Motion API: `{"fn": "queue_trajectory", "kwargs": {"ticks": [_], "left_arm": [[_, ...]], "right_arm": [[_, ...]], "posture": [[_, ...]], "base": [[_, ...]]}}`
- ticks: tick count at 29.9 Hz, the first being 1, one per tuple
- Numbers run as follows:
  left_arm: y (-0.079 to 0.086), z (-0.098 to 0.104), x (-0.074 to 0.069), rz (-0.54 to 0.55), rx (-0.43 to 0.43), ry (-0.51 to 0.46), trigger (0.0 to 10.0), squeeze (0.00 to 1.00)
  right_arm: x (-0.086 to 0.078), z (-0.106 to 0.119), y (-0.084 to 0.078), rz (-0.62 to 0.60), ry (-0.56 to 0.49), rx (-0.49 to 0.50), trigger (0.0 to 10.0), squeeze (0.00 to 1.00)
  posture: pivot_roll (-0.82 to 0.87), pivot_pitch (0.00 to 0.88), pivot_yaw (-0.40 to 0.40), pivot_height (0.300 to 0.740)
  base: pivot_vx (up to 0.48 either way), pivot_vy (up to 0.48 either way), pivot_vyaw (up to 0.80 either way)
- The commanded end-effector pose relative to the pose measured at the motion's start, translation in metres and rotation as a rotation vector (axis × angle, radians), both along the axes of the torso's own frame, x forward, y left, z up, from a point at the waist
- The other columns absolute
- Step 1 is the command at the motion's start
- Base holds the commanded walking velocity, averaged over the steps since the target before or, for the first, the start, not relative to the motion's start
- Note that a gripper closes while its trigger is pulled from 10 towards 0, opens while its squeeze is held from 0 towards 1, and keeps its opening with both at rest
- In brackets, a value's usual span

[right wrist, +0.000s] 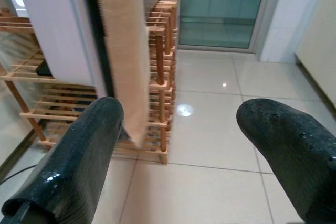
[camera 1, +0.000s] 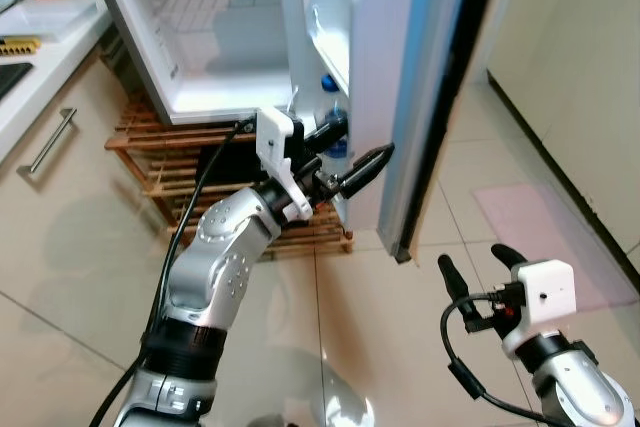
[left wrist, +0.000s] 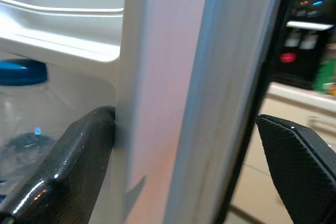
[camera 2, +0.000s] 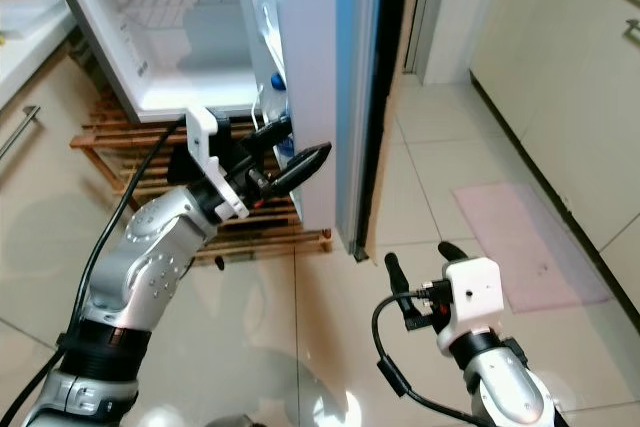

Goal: Restocking fridge

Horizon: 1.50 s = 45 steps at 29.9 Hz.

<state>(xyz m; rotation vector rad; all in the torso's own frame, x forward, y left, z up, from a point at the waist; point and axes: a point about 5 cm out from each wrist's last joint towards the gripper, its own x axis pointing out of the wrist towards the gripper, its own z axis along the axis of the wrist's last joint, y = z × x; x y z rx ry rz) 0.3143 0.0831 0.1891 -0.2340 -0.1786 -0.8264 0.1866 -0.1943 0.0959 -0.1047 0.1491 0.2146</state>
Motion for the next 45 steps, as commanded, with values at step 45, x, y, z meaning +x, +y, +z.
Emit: {"fn": "queue_trajectory", "kwargs": {"ticks": [45], "left_arm": [[0.034, 0.047, 0.032, 0.326, -0.126, -0.21, 10.0, 0.0]], "right_arm": [[0.009, 0.013, -0.01, -0.01, -0.059, -0.019, 10.0, 0.0]], "posture": [[-0.03, 0.001, 0.06, 0.74]], "base": [[0.0, 0.0, 0.0]]}}
